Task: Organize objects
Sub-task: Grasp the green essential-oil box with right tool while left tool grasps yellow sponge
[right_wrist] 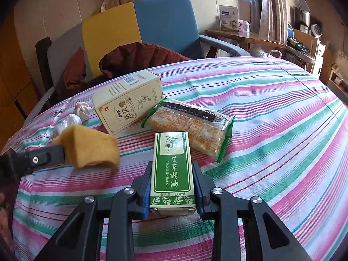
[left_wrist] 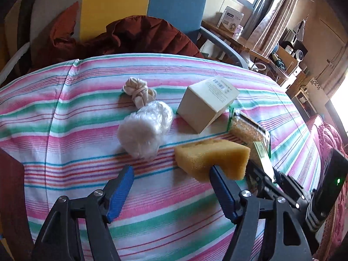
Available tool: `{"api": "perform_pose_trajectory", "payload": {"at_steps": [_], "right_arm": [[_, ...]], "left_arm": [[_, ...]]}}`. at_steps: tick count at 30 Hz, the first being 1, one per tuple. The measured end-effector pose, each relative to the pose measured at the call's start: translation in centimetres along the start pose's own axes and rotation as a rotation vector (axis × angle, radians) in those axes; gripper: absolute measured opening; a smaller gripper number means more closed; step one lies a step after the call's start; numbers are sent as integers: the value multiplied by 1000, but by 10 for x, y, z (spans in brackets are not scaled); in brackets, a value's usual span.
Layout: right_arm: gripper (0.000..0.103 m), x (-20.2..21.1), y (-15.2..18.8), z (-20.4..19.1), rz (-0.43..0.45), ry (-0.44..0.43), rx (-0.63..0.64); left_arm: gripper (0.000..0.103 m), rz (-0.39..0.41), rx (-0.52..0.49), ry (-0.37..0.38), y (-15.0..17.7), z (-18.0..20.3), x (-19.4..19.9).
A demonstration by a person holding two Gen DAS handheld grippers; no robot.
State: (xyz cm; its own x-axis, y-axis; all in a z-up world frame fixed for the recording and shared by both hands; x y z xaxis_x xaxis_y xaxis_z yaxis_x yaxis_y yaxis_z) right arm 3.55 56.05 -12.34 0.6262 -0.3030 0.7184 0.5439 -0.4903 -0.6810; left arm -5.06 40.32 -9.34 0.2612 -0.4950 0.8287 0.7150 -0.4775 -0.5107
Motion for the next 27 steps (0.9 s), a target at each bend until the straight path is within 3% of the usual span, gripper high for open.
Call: {"api": "perform_pose_trajectory", "payload": {"at_steps": [3, 8, 17, 21, 24, 27], "right_arm": [[31, 0, 0, 0, 1, -1, -1], [31, 0, 0, 0, 2, 0, -2], [31, 1, -1, 2, 3, -1, -6], [31, 1, -1, 6, 6, 1, -19], [31, 1, -1, 5, 7, 5, -20], [31, 1, 0, 5, 8, 6, -18]], "left_arm": [[72, -11, 0, -20, 18, -5, 2], [72, 62, 7, 39, 27, -3, 20], [73, 61, -143, 81, 5, 37, 2], [73, 32, -223, 70, 9, 44, -12], [73, 17, -230, 70, 16, 37, -18], [68, 53, -216, 93, 19, 31, -13]]}}
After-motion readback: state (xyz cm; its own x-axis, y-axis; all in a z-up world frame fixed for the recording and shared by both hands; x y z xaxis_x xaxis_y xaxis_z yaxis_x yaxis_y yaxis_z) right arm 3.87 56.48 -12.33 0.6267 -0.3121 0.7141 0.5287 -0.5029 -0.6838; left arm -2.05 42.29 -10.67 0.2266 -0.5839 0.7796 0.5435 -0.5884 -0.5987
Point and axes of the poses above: each gripper's, at about its wrist camera, not at the fingertips, and x roughly against the way its jaws point, z to its right, y to its underside, the point moved 4 cm from there along -x, roughly the way its jaws point, and after that the axes turned 1 degree about -y, right-handed, at the moved point
